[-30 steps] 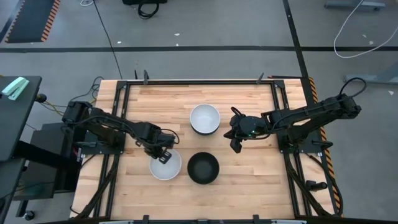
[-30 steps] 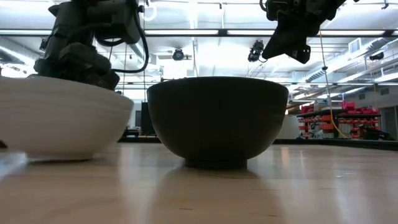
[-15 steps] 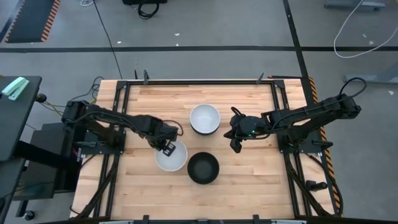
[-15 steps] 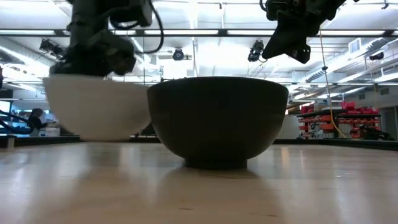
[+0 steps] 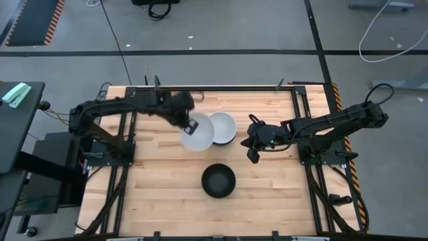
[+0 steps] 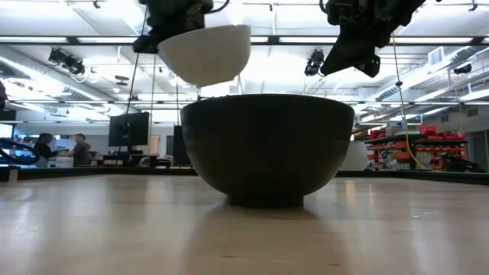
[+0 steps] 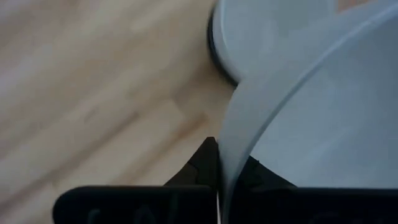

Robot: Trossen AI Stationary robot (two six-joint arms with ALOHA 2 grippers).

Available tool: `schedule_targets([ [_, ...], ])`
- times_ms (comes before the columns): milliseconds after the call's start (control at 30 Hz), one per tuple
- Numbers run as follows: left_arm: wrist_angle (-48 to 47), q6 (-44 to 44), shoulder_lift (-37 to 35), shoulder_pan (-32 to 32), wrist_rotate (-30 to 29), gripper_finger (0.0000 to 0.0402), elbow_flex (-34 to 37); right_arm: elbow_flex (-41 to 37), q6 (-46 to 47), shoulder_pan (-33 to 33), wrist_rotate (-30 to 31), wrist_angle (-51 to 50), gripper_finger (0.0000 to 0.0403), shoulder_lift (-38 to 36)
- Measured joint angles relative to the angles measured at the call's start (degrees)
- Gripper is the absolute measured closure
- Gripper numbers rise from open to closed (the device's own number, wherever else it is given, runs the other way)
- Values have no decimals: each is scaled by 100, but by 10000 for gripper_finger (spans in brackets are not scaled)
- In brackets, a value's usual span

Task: Nest bowls inside each other
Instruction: Stack the white bowl on top of the white bowl

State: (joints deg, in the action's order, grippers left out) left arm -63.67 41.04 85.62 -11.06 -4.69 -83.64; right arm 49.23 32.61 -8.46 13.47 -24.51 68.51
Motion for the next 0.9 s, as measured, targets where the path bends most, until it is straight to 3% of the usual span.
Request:
schedule_targets([
  [233, 29, -681, 535, -794, 126, 393, -977, 0, -126, 156, 24, -5, 392, 0],
  [533, -272, -1421, 2096, -899, 634, 393, -2530, -29, -151, 700, 27, -259, 393, 0],
  [700, -811, -1640, 2819, -904, 831, 393, -3082, -667, -22, 952, -63, -248, 399, -46],
  [900, -779, -1671, 3133, -902, 1121, 393, -3127, -1583, 507, 940, -221, 623, 400, -177],
])
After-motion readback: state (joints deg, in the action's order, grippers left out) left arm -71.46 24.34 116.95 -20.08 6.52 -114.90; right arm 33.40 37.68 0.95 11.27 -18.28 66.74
